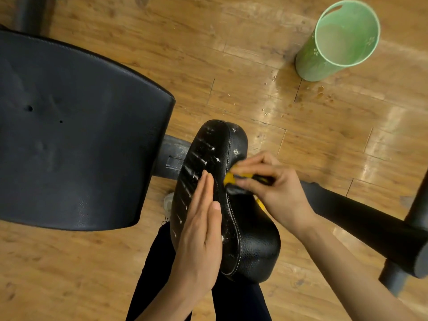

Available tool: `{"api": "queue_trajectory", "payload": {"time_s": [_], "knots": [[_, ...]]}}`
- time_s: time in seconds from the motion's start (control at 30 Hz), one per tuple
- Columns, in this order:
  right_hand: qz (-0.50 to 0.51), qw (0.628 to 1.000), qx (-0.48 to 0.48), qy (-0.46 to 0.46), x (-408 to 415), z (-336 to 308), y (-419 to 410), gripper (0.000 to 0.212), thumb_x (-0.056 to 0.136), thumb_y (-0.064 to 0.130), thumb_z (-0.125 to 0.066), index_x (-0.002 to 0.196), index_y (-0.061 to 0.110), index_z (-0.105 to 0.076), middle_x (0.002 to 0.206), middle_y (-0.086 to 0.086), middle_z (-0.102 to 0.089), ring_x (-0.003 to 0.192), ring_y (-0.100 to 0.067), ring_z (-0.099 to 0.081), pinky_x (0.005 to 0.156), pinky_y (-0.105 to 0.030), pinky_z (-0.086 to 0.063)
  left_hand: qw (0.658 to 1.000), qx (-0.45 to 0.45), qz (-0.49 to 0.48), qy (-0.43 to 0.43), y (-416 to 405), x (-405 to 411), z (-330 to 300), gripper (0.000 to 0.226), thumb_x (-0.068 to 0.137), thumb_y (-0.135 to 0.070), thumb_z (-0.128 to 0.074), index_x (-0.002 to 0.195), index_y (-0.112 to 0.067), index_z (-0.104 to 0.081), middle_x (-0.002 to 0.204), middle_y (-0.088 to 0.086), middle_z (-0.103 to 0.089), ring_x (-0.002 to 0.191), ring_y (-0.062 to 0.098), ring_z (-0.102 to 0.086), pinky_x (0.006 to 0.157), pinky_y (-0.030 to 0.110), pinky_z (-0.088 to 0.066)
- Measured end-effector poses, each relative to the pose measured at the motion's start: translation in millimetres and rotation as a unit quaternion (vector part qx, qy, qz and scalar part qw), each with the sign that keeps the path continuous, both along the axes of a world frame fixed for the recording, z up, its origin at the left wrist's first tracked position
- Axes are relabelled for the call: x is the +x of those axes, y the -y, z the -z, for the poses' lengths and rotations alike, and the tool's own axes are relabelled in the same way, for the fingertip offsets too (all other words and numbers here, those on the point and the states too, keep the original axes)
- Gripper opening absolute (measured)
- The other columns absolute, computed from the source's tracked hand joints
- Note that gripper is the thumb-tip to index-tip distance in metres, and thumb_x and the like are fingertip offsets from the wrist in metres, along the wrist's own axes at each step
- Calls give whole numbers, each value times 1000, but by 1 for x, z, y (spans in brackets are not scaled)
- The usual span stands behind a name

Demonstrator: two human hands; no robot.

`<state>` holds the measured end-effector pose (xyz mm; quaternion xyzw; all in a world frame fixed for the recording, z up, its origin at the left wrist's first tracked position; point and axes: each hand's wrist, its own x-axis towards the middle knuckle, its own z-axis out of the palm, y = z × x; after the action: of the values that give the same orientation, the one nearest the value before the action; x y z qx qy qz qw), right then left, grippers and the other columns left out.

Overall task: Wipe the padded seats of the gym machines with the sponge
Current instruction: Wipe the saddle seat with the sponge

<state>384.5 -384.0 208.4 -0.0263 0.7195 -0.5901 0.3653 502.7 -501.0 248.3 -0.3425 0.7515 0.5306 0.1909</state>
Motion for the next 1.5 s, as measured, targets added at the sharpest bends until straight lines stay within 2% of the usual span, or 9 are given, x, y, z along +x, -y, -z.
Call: {"api": "queue_trajectory", "payload": {"time_s": [0.1, 0.27, 0.43, 0.57, 0.7, 0.9, 1.1, 1.3, 1.5], "knots": [[-6, 997, 36, -70, -12, 17, 13, 24, 79, 5, -75, 95, 23, -76, 101, 1, -63, 108, -20, -58, 98, -42, -48, 1000, 16, -10, 9, 3, -3, -1, 52, 98, -53, -20, 149, -44, -15, 151, -41, -12, 135, -25, -6, 108, -2, -8], [29, 997, -47, 54, 22, -8, -15, 24, 72, 5, -76, 92, 16, -79, 99, 1, -68, 105, -12, -63, 93, -20, -47, 999, 15, -37, -7, 24, -21, 11, 49, 102, -48, -31, 150, -41, -21, 152, -36, -20, 135, -24, -12, 106, -2, -11], [94, 991, 37, -88, -18, 27, 29, 21, 82, 8, -73, 100, 20, -76, 106, 4, -65, 112, -18, -57, 100, -44, -46, 1000, 4, -23, 9, 43, -51, 42, 54, 102, -40, -34, 153, -36, -20, 157, -26, -18, 141, -15, -13, 118, 19, -13], [99, 994, 10, -51, -7, 26, 24, 29, 84, 6, -71, 113, 12, -71, 123, 7, -65, 125, -9, -52, 110, -34, -40, 1000, 7, -16, 18, 47, -60, 57, 51, 104, -36, -34, 153, -34, -21, 158, -22, -18, 142, -12, -13, 118, 21, -13], [59, 997, -45, -36, 13, 17, 9, 33, 84, -5, -67, 111, 14, -71, 124, 12, -66, 132, -4, -47, 111, -24, -35, 1000, 9, -12, 23, 40, -60, 63, 51, 104, -34, -32, 153, -33, -20, 159, -22, -16, 140, -14, -11, 114, 14, -11], [130, 991, 0, -17, -47, 50, 47, 23, 92, 13, -64, 113, 12, -71, 115, 0, -70, 115, -12, -61, 103, -42, -46, 1000, -1, -21, 21, 37, -61, 67, 50, 105, -35, -31, 153, -35, -18, 156, -26, -16, 139, -18, -11, 108, 5, -10], [109, 993, 7, -34, 2, 17, 21, 34, 86, 8, -69, 117, 22, -69, 130, 17, -61, 131, 0, -46, 110, -19, -36, 999, -11, -18, 26, 36, -59, 66, 50, 104, -35, -30, 153, -36, -19, 157, -28, -17, 138, -20, -11, 112, 10, -12], [92, 993, 29, 60, -67, 51, 54, 15, 95, 20, -60, 100, 17, -73, 94, 1, -74, 91, -10, -67, 83, -29, -51, 999, -8, -24, 28, 34, -60, 65, 50, 104, -39, -30, 152, -41, -18, 155, -32, -16, 138, -21, -11, 115, 15, -13], [114, 992, 40, -37, -12, 11, 32, 31, 90, 9, -64, 114, 28, -69, 126, 19, -63, 126, 5, -48, 105, -11, -36, 999, 5, -31, 29, 34, -58, 66, 50, 103, -41, -29, 151, -44, -17, 154, -36, -14, 136, -23, -10, 114, 14, -13]]}}
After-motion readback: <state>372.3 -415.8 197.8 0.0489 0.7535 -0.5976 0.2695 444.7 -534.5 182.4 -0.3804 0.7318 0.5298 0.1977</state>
